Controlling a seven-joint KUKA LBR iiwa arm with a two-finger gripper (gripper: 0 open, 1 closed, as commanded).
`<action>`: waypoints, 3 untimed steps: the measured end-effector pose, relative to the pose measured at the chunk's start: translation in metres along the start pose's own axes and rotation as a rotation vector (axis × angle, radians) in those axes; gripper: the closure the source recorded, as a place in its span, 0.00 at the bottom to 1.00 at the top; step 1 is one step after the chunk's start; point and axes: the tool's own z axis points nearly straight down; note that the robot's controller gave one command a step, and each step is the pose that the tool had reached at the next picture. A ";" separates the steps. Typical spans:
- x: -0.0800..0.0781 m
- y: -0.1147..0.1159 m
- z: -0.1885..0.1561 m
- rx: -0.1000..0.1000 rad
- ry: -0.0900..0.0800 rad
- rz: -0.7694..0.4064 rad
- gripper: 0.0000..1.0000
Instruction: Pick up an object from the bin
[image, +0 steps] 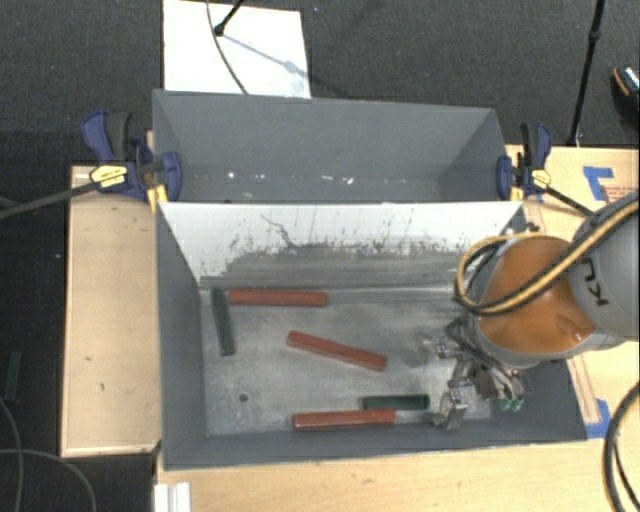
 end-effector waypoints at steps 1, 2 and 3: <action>-0.033 0.074 -0.002 -0.003 -0.005 0.009 0.00; -0.042 0.085 -0.002 0.000 -0.005 0.100 0.00; -0.042 0.085 -0.002 0.001 -0.004 0.095 1.00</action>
Offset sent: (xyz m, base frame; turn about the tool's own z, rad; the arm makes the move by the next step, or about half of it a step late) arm 0.0257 0.0704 0.0014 0.0160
